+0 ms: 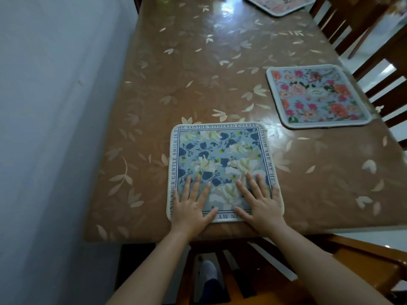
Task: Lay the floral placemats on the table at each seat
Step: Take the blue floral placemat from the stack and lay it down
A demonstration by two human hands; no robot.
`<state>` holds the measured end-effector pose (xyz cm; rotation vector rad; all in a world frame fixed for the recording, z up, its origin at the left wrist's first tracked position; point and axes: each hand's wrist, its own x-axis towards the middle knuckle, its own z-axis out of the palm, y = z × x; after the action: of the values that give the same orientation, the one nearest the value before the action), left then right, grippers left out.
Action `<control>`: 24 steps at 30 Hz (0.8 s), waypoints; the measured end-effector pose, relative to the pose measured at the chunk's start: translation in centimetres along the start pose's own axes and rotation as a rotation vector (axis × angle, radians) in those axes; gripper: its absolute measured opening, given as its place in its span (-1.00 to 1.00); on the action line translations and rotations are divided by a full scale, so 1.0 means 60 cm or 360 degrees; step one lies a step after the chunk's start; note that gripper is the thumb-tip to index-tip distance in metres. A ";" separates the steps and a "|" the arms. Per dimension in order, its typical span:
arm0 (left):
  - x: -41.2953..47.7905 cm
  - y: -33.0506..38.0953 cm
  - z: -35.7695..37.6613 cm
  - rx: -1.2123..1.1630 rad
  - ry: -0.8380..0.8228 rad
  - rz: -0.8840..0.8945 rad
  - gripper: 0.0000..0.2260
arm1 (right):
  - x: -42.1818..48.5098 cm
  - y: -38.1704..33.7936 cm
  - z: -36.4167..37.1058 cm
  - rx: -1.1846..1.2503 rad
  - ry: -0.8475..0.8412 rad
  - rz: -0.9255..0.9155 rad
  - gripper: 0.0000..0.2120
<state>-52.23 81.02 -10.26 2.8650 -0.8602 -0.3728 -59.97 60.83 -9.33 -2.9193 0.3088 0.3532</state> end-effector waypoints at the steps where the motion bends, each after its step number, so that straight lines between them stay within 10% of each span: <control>1: -0.009 0.007 0.002 -0.0013 0.0014 -0.0013 -0.39 | -0.003 -0.005 0.001 0.0044 -0.0005 0.0020 -0.32; 11: -0.041 0.063 -0.016 -0.0340 0.0054 -0.0094 -0.46 | -0.010 -0.001 -0.065 0.0191 -0.0173 -0.0136 -0.45; 24: -0.012 0.314 -0.126 -0.0156 0.0582 0.0312 -0.59 | -0.127 0.170 -0.191 0.0239 0.0335 -0.0038 -0.56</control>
<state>-60.65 66.17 0.77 2.6076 -1.0022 0.1240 -67.04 50.06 1.91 -2.8117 0.3151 0.0167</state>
